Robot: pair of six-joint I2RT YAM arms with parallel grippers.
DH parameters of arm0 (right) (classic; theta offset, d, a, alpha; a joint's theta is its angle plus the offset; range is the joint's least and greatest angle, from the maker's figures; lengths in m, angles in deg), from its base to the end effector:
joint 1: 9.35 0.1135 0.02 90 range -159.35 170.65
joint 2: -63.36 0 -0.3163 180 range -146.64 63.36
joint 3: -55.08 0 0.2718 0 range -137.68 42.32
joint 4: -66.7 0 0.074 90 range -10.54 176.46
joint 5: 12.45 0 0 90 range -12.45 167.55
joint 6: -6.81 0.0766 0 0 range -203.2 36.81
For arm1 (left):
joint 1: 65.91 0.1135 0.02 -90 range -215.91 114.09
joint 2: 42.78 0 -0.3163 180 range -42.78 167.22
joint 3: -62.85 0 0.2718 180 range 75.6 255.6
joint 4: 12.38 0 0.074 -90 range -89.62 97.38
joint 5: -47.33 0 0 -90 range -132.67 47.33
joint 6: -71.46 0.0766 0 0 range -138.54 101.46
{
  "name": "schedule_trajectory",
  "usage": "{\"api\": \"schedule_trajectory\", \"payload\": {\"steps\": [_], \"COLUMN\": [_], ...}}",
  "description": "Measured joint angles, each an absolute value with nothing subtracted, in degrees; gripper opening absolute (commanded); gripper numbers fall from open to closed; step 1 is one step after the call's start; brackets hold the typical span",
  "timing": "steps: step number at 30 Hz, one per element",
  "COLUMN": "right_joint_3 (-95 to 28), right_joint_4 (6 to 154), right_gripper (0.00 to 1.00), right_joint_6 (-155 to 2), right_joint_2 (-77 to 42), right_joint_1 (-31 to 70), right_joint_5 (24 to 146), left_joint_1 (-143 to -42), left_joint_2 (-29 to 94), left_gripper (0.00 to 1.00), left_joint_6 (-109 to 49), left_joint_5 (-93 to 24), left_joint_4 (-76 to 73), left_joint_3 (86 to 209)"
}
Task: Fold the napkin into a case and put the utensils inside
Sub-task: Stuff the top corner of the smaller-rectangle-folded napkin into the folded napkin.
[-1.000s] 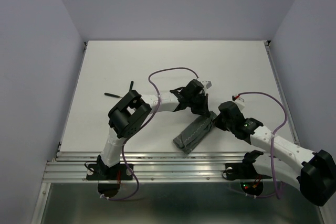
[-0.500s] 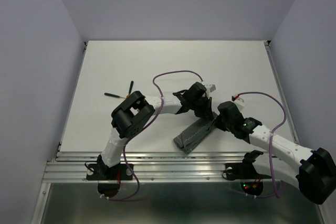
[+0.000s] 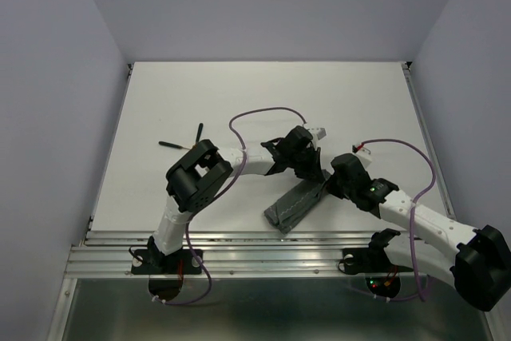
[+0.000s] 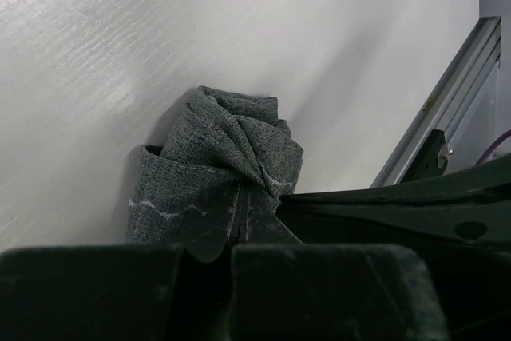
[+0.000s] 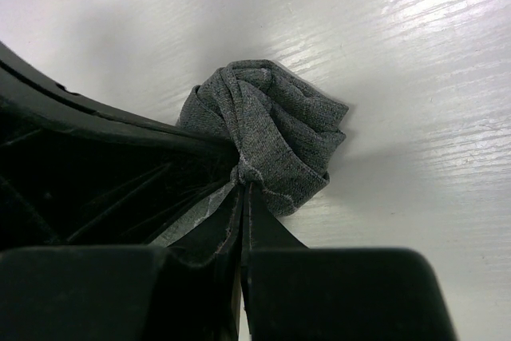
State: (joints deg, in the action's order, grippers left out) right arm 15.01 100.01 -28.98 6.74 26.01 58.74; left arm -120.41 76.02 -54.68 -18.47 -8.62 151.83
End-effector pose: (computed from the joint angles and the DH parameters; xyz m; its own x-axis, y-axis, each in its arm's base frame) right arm 0.1782 0.0962 0.1882 -0.6715 0.4650 -0.5769 0.2845 0.8807 0.3788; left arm 0.2811 -0.4481 0.1759 -0.8143 0.2152 -0.5391 0.5704 0.4688 -0.6744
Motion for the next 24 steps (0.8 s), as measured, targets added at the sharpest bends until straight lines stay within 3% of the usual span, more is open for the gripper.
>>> {"api": "schedule_trajectory", "payload": {"steps": [11, 24], "right_joint_3": [15.0, 15.0], "right_joint_4": [100.0, 100.0], "right_gripper": [0.01, 0.01], "right_joint_6": [-29.0, -29.0], "right_joint_2": [6.8, 6.8], "right_joint_1": [26.0, 26.0], "right_joint_5": [58.7, 58.7], "left_joint_1": [-120.5, -120.5], "left_joint_2": [70.2, 71.6], "left_gripper": [0.0, 0.0], "left_joint_6": [-54.9, -55.4], "left_joint_5": [-22.7, -16.6], "left_joint_4": [-9.3, -12.2], "left_joint_3": [149.3, 148.3]}}
